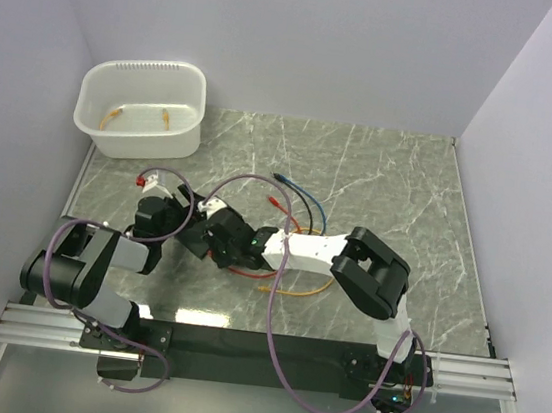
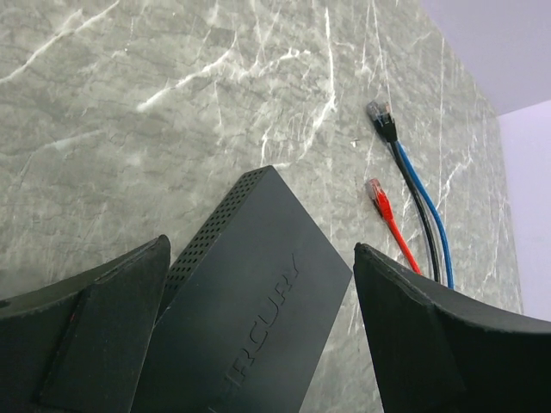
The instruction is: Insert the plug into the switch port
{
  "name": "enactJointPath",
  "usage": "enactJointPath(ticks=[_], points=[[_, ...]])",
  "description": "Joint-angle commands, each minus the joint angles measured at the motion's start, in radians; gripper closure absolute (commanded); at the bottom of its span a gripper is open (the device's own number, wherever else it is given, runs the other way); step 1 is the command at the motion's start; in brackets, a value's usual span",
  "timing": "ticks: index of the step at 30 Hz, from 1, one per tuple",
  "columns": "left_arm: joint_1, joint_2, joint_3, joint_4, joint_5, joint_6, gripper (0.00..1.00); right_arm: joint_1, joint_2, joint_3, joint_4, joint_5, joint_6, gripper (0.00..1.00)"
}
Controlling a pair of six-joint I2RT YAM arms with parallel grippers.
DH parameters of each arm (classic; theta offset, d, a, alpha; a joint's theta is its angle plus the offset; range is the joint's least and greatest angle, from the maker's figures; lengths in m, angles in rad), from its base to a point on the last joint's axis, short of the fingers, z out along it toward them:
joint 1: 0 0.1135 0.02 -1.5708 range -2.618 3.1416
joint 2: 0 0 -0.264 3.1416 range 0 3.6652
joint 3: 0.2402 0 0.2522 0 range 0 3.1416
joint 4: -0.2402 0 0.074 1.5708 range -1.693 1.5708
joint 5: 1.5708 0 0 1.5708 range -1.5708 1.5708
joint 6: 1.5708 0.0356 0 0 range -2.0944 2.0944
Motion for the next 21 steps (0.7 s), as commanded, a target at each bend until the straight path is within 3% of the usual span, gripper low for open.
enactJointPath(ticks=[1, 12, 21], points=[[-0.082, 0.052, -0.077, -0.122, 0.152, -0.113, 0.07, -0.054, -0.026, 0.052, 0.368, 0.062, 0.001, 1.00], [-0.101, 0.115, -0.144, -0.016, 0.172, -0.147, 0.07, -0.073, 0.002, 0.086, 0.440, 0.000, -0.003, 1.00], [-0.101, -0.018, -0.061, -0.245, 0.115, -0.106, 0.06, -0.060, -0.054, -0.038, 0.463, -0.050, 0.017, 1.00]])
